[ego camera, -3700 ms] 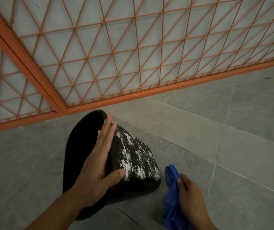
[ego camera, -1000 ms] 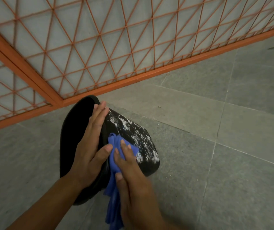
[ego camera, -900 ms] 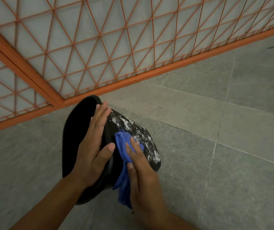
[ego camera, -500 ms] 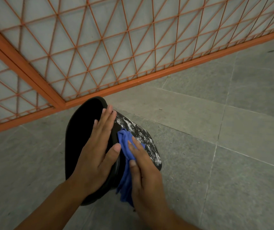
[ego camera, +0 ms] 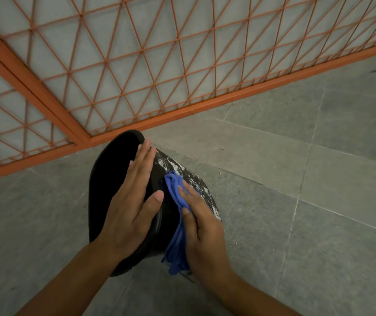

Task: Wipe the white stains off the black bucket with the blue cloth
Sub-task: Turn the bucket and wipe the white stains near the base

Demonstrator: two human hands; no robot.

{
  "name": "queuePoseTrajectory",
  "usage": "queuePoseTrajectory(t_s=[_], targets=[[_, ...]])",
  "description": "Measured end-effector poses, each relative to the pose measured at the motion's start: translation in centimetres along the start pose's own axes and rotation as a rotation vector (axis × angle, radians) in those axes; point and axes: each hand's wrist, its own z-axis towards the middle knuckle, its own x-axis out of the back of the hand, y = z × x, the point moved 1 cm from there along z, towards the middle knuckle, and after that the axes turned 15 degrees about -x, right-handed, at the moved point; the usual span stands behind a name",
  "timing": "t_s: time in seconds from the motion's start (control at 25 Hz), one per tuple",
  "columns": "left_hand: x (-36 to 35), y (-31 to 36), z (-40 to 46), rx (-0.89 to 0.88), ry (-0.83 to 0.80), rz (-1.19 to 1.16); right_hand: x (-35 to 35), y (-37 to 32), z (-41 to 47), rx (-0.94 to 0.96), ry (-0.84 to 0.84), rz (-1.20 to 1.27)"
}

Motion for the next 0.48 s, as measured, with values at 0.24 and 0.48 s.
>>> queuePoseTrajectory(t_s=[0.24, 0.48], targets=[[-0.2, -0.3, -0.1, -0.048, -0.019, 0.006, -0.3, -1.6, -1.3, 0.057, -0.102, 0.047], [-0.2, -0.8, 0.7, -0.121, -0.063, 0.081, 0.1, 0.1, -1.7, -0.037, -0.016, 0.030]])
